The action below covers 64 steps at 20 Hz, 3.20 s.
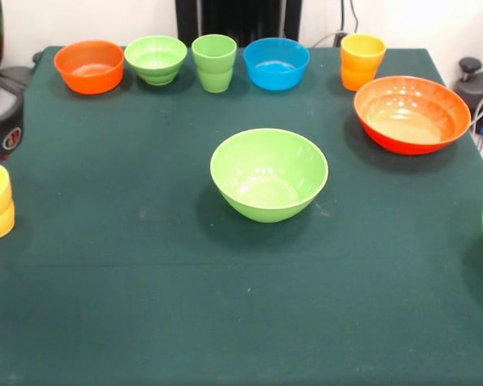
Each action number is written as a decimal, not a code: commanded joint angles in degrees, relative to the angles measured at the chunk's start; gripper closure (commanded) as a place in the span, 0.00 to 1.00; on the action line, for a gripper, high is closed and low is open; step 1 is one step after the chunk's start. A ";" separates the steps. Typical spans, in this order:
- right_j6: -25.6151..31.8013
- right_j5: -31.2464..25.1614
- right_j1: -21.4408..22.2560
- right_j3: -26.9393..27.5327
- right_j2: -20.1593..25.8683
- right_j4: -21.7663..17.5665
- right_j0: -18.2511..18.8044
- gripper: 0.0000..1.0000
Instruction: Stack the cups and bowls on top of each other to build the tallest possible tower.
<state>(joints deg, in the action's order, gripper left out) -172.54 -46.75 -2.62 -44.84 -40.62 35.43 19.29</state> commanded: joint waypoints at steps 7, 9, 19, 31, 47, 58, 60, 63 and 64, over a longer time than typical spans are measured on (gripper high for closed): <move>-17.94 -9.02 6.95 -9.02 8.07 11.02 1.06 1.00; -15.17 -6.04 6.12 -11.06 9.04 10.76 1.31 1.00; -8.74 -3.00 5.28 -12.65 12.38 9.17 3.03 1.00; -8.88 1.02 1.80 -10.14 15.66 9.83 2.79 1.00; -20.11 3.05 -4.65 -2.39 14.72 12.98 0.64 1.00; -23.85 -3.38 -3.78 0.40 10.50 13.62 -0.17 1.00; -24.53 -4.63 -2.91 0.32 9.99 13.61 -0.33 1.00; -24.62 -6.30 -0.98 -0.46 9.27 13.26 -0.75 1.00; -24.60 -7.03 -0.04 -1.13 9.08 13.13 -1.04 1.00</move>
<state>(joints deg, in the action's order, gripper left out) -180.95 -46.55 -6.53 -47.26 -33.65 47.89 20.29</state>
